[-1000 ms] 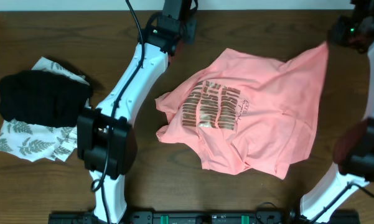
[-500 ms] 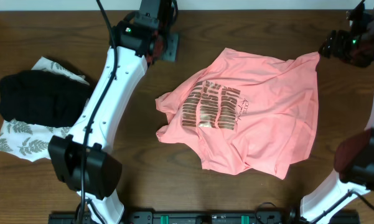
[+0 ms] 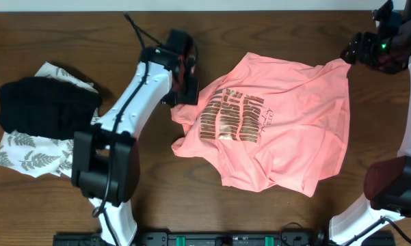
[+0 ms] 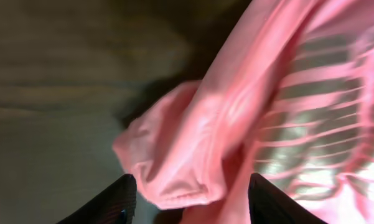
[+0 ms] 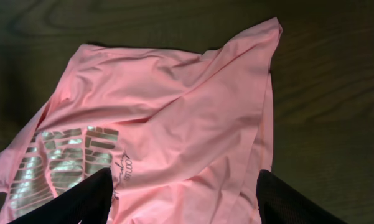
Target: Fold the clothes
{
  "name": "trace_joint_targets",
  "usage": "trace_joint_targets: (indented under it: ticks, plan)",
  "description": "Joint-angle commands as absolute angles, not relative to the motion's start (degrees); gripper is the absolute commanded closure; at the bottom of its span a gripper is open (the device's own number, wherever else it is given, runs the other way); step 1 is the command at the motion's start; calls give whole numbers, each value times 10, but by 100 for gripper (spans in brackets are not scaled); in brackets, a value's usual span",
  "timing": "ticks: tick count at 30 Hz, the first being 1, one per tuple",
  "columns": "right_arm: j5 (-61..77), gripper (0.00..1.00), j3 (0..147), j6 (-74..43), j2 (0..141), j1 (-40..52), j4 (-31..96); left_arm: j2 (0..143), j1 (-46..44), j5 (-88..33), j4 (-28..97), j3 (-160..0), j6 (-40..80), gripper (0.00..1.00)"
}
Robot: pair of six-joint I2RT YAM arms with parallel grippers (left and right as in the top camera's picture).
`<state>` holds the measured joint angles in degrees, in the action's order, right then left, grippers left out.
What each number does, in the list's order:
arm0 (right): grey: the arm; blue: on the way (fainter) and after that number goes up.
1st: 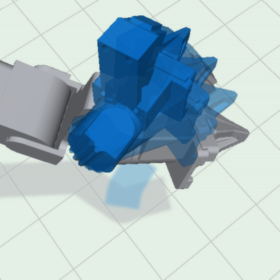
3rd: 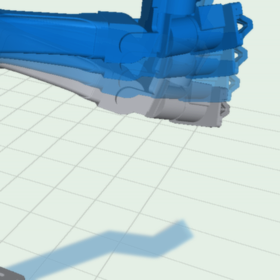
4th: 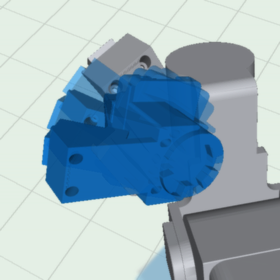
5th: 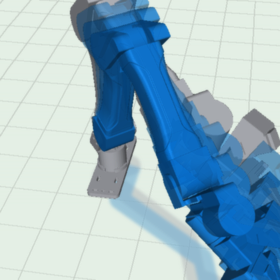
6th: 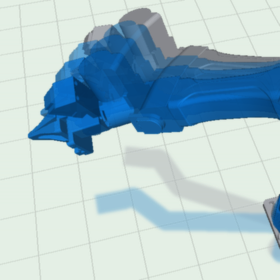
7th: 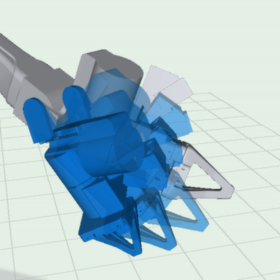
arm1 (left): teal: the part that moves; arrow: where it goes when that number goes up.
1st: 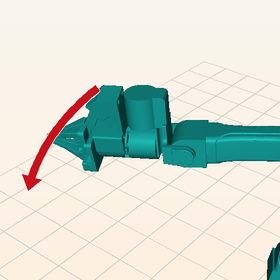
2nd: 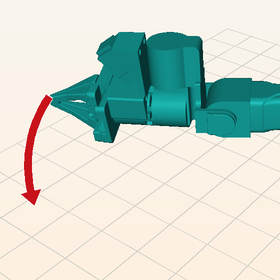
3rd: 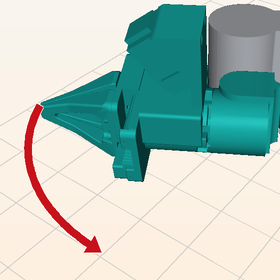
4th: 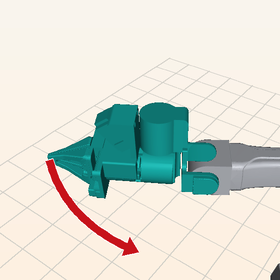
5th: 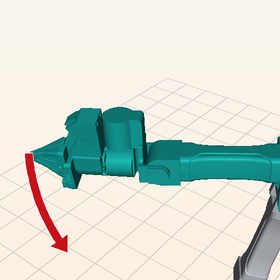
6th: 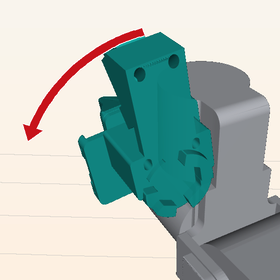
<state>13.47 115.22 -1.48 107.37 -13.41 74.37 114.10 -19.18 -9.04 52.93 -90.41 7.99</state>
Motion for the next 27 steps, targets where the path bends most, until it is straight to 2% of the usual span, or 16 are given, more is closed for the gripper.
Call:
trace_joint_targets:
  ticks: [1,15,18,21,23,24,27]
  plan:
    - [140,28,1154,-27,1055,-131,745,1155,-188,-99,531,-893,89,42]
    - [140,28,1154,-43,1055,-131,743,1159,-188,-98,479,-828,87,43]
    - [140,29,1154,-43,1055,-131,743,1159,-188,-96,464,-826,84,58]
    - [140,29,1154,-47,1055,-131,743,1158,-188,-95,453,-826,72,80]
    - [140,29,1154,-47,1055,-131,743,1158,-188,-94,452,-827,60,91]
    - [140,29,1154,-47,1055,-131,743,1158,-187,-88,454,-830,56,94]
    - [140,29,1154,-47,1055,-131,743,1152,-187,-61,464,-847,56,94]
